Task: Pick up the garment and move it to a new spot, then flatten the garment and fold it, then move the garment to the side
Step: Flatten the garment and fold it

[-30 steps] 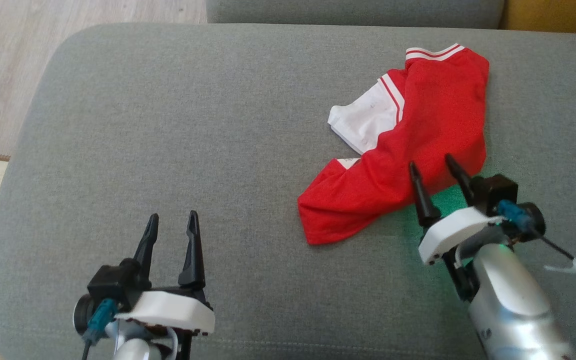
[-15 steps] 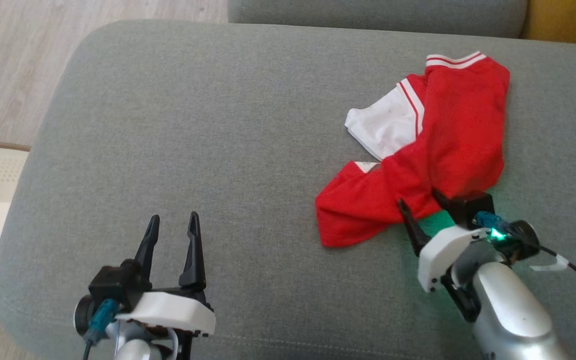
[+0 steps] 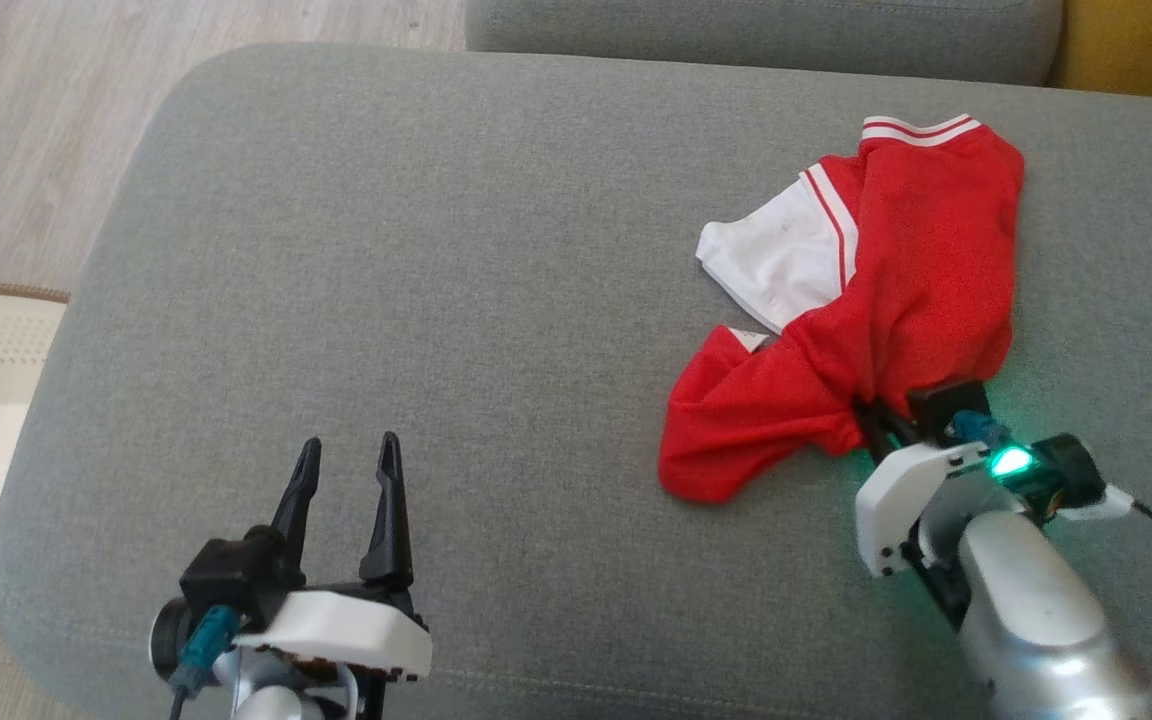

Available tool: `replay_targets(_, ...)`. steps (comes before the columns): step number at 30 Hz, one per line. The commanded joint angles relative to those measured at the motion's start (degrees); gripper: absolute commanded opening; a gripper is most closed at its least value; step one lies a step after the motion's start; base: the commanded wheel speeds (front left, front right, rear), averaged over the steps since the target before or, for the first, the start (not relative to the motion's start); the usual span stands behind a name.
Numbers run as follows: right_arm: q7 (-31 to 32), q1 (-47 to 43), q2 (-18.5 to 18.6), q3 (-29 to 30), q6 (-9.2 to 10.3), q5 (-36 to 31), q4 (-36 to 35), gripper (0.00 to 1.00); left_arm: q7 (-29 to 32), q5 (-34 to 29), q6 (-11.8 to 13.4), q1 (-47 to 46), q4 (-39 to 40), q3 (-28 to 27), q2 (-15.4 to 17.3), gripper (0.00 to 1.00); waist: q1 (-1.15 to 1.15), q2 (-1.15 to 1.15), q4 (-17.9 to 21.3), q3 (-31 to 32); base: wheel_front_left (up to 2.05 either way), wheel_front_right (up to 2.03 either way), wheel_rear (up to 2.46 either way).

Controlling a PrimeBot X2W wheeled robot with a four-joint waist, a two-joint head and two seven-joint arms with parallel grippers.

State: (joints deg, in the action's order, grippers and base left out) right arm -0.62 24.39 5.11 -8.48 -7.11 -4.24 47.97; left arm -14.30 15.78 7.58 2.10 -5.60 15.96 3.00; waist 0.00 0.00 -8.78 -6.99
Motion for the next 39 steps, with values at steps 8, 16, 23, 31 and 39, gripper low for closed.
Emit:
replay_targets(8, 0.18, 10.42, 8.38, -1.96, -0.37, -3.27, -0.82, 0.00, -0.70, 0.16, 0.46, -1.35, 1.78, -1.32, -0.13, 1.00, 0.00, 0.00, 0.89, -0.38, 0.00, 0.00, 0.00)
replay_targets(16, 2.73, 17.00, 15.00, -0.82, -0.37, -4.53, 3.47, 0.00, -0.70, 0.27, 0.13, -2.36, 1.59, -0.78, -0.13, 1.00, 0.00, 0.00, -0.02, -1.41, 0.00, 0.00, 0.00)
replay_targets(23, 1.97, 20.52, 17.22, 4.24, -0.37, -7.96, 9.29, 0.24, -0.70, 0.25, -0.07, -3.14, 1.21, -0.85, -0.13, 1.00, 0.00, 0.00, -1.22, -2.18, 0.00, 0.00, 0.00)
replay_targets(31, -2.31, 21.46, 16.16, 6.63, -0.37, -9.59, 12.75, 1.00, -0.70, 0.05, -0.02, -2.98, 1.27, -1.49, -0.13, 1.00, 0.00, 0.00, 0.29, -1.42, 0.00, 0.00, 0.00)
replay_targets(39, -10.18, 22.72, 11.87, 2.34, -0.37, -8.20, 9.83, 1.00, -0.70, -0.16, -0.28, -2.44, 1.38, -1.72, -0.13, 1.00, 0.00, 0.00, 2.56, -0.75, 0.00, 0.00, 0.00)
